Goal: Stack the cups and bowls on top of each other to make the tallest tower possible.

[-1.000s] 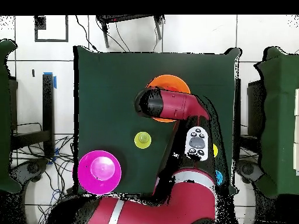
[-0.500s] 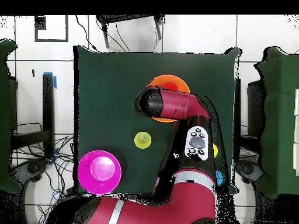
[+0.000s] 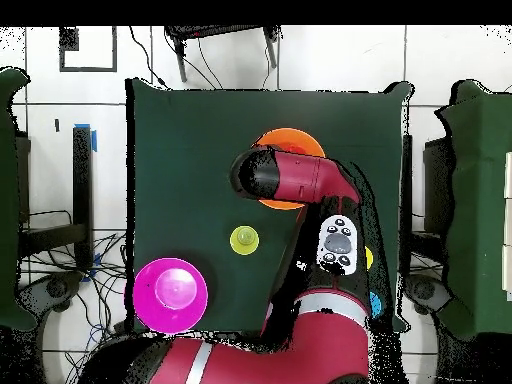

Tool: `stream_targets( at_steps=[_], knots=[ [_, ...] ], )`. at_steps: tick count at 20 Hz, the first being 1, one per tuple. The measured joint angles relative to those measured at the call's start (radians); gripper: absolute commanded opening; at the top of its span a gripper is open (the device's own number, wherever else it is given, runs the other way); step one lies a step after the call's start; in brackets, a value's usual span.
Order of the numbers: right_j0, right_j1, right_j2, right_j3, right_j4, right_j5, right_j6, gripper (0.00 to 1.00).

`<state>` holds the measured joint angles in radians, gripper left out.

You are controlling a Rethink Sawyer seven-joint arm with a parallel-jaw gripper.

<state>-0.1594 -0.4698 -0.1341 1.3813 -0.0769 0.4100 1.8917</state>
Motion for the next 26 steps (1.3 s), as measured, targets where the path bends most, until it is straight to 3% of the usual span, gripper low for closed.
stream_targets(
  at_steps=[15,26],
  knots=[
    [0.000,-0.004,0.000,0.000,0.000,0.003,0.000,1.00],
    [-0.009,-0.083,0.005,0.001,0.001,0.167,0.000,1.00]
  ],
)
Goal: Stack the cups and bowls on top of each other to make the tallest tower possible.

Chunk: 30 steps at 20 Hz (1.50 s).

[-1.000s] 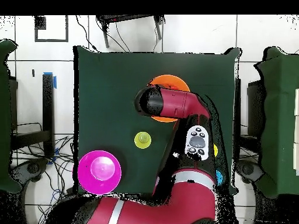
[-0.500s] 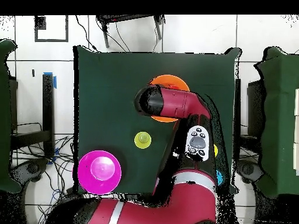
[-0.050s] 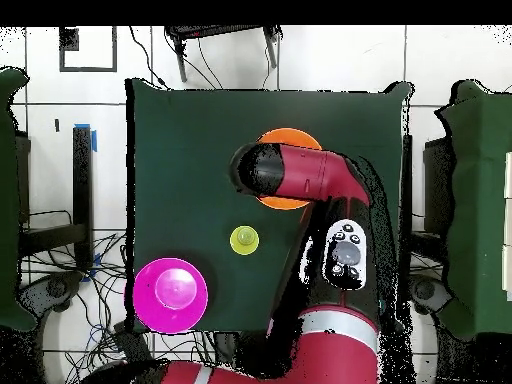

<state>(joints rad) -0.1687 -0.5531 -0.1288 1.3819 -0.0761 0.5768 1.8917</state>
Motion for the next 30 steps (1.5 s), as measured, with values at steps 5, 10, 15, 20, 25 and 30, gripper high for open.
stream_targets(
  at_steps=[5,10,15,20,25,30],
  knots=[
    [-0.008,-0.037,0.001,0.000,0.003,0.039,0.000,1.00],
    [-0.006,-0.052,-0.001,-0.014,0.002,0.068,0.000,1.00],
    [0.021,-0.030,-0.019,-0.064,0.000,0.073,0.000,1.00],
    [0.078,0.004,-0.046,-0.117,-0.001,0.074,0.000,1.00],
    [0.138,0.025,-0.066,-0.149,-0.001,0.090,0.000,1.00],
    [0.175,0.036,-0.079,-0.172,0.001,0.134,0.000,1.00]
  ],
)
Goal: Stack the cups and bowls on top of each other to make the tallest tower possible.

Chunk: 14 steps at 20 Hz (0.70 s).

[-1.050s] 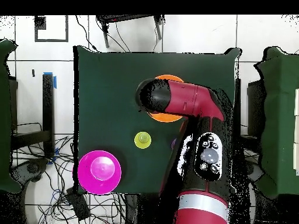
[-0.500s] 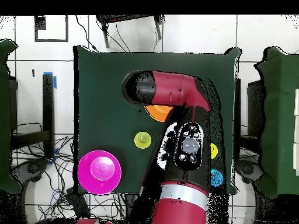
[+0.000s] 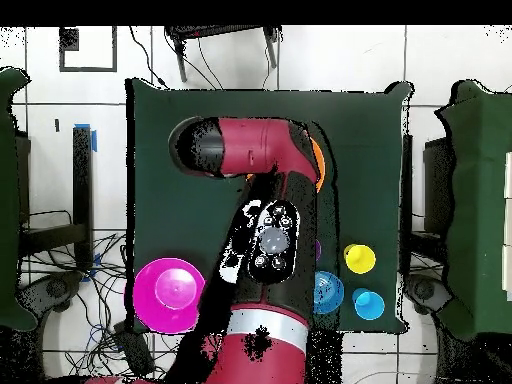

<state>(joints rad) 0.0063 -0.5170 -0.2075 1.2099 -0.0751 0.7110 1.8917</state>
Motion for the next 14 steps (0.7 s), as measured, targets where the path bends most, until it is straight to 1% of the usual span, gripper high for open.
stream_targets(
  at_steps=[4,5,8,14],
  knots=[
    [0.004,-0.003,-0.001,-0.015,0.010,0.058,0.000,1.00],
    [0.002,-0.005,-0.002,-0.026,0.017,0.091,0.000,1.00],
    [-0.004,-0.006,-0.002,-0.044,0.024,0.122,0.000,1.00],
    [-0.043,-0.005,-0.001,-0.079,0.046,0.133,0.000,1.00]
  ],
)
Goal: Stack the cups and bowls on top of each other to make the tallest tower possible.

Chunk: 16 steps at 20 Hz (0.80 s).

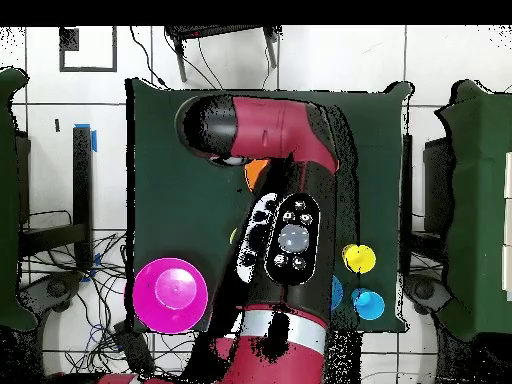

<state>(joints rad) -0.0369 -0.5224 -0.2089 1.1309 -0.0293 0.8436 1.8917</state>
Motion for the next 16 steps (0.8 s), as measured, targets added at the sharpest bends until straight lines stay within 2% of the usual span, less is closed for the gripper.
stream_targets(
  at_steps=[4,9,16],
  knots=[
    [-0.069,0.006,0.000,-0.018,0.002,-0.001,0.000,1.00],
    [-0.106,0.024,-0.005,-0.041,0.001,-0.001,0.000,1.00],
    [-0.106,0.084,-0.030,-0.100,-0.002,-0.001,0.000,1.00]
  ],
)
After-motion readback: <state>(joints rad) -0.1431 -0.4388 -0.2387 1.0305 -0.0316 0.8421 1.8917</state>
